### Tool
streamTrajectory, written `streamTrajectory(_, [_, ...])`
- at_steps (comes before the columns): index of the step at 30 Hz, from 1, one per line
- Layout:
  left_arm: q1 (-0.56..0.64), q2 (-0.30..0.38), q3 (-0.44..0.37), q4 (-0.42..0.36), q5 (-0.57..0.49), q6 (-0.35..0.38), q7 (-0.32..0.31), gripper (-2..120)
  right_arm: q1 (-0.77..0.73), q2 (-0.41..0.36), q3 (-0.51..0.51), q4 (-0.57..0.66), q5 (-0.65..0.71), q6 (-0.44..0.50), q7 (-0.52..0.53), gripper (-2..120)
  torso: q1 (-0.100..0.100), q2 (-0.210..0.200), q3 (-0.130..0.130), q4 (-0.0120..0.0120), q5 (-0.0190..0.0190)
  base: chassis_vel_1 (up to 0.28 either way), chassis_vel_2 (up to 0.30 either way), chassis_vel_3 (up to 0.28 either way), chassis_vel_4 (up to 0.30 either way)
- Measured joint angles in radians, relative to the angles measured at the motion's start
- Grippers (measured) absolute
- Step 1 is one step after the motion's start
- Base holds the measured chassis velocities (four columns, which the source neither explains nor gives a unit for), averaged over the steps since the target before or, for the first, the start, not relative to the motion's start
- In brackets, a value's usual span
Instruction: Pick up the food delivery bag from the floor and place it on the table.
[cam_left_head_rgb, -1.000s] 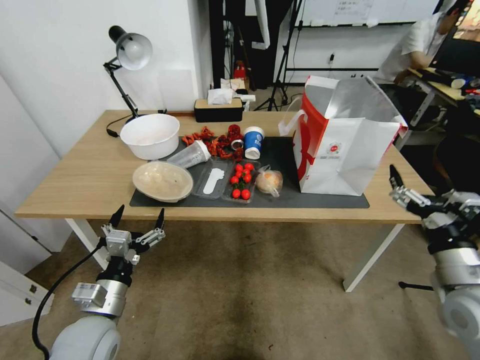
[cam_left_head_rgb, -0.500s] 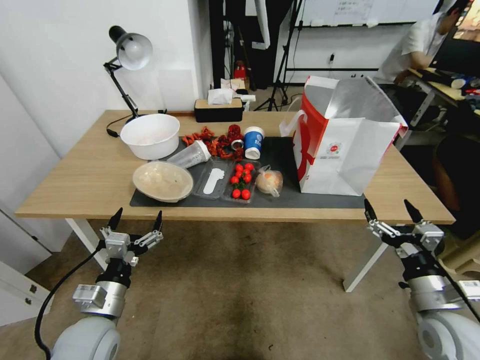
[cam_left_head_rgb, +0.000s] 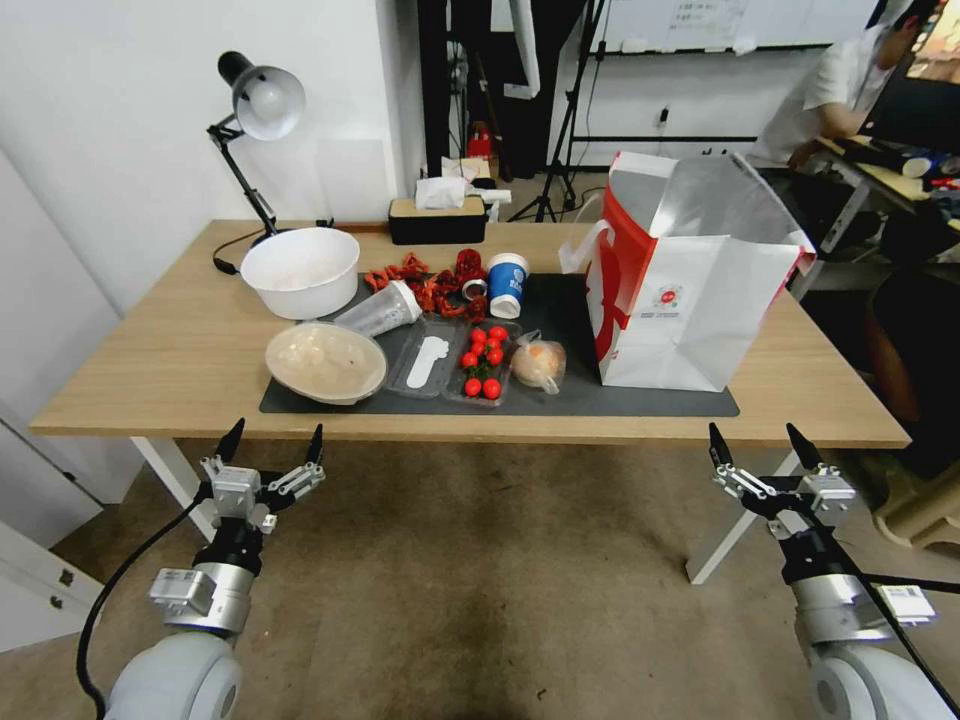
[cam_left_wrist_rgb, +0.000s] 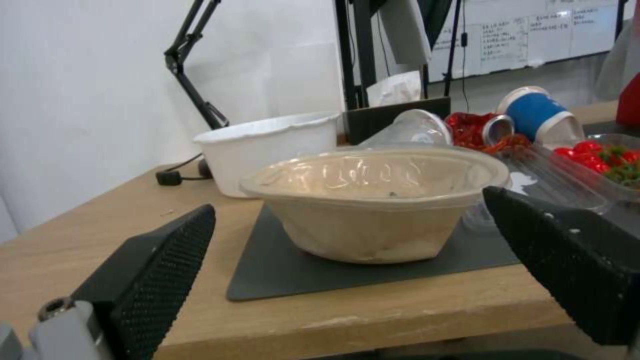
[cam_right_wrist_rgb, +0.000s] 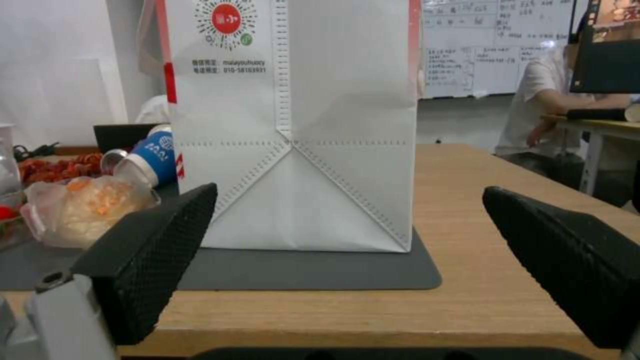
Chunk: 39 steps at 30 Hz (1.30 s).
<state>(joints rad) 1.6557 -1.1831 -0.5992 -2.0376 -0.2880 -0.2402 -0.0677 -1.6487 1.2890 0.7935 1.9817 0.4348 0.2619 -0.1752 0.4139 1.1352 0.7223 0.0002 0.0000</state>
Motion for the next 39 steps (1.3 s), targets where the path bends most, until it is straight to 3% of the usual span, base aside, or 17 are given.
streamTrajectory(39, [0.000, 0.001, -0.001, 0.000, 0.001, 0.000, -0.002, 100, 0.001, -0.004, 0.001, 0.001, 0.005, -0.001, 0.003, 100, 0.000, 0.000, 0.000, 0.0000, 0.0001, 0.000, 0.000, 0.000, 0.000])
